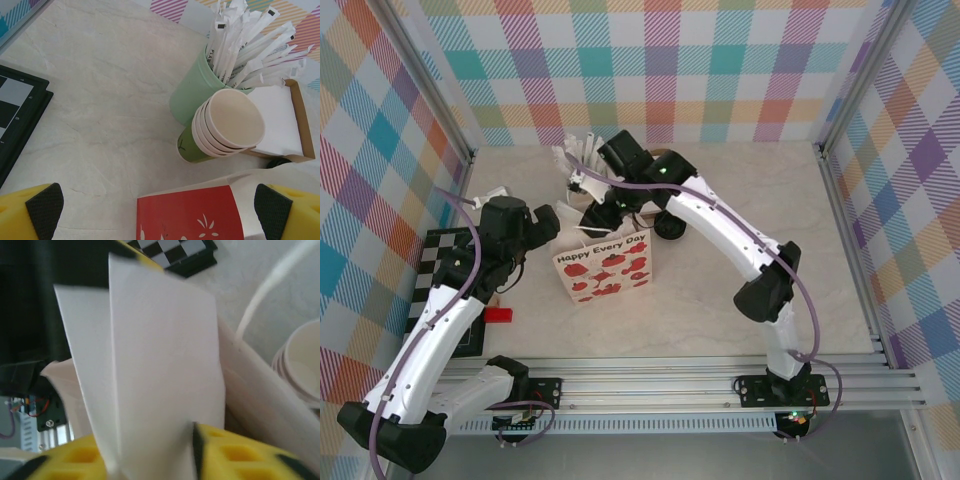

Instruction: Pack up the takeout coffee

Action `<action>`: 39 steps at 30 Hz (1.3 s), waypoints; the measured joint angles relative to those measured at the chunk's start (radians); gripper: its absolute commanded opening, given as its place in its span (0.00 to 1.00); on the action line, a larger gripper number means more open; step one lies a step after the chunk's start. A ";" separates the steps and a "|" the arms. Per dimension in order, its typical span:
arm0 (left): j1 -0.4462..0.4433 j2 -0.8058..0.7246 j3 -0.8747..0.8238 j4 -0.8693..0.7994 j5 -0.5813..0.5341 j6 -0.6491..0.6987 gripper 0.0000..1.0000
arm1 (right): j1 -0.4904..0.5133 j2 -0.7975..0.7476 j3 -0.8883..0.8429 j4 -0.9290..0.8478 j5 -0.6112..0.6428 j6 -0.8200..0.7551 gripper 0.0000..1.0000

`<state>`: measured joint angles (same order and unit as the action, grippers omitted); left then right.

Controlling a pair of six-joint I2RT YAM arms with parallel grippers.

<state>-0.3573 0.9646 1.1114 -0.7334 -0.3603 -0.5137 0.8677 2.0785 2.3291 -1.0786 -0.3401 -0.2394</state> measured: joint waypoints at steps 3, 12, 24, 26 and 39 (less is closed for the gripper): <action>0.000 -0.001 0.000 0.000 0.000 -0.004 1.00 | 0.003 0.020 0.000 -0.002 0.024 0.023 0.07; 0.000 0.000 -0.001 0.003 0.004 -0.045 1.00 | 0.004 -0.019 0.092 -0.048 0.060 0.187 0.03; 0.000 -0.075 -0.110 0.122 0.156 -0.040 1.00 | 0.003 0.034 0.020 -0.087 0.076 0.350 0.06; 0.000 -0.078 -0.111 0.135 0.167 -0.039 1.00 | 0.003 0.041 -0.004 -0.085 0.087 0.362 0.09; 0.000 -0.062 -0.110 0.134 0.215 0.002 0.75 | 0.004 0.042 -0.005 -0.071 0.150 0.385 0.31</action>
<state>-0.3573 0.9024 1.0012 -0.5995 -0.1455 -0.5114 0.8715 2.1208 2.3238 -1.1492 -0.1898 0.1459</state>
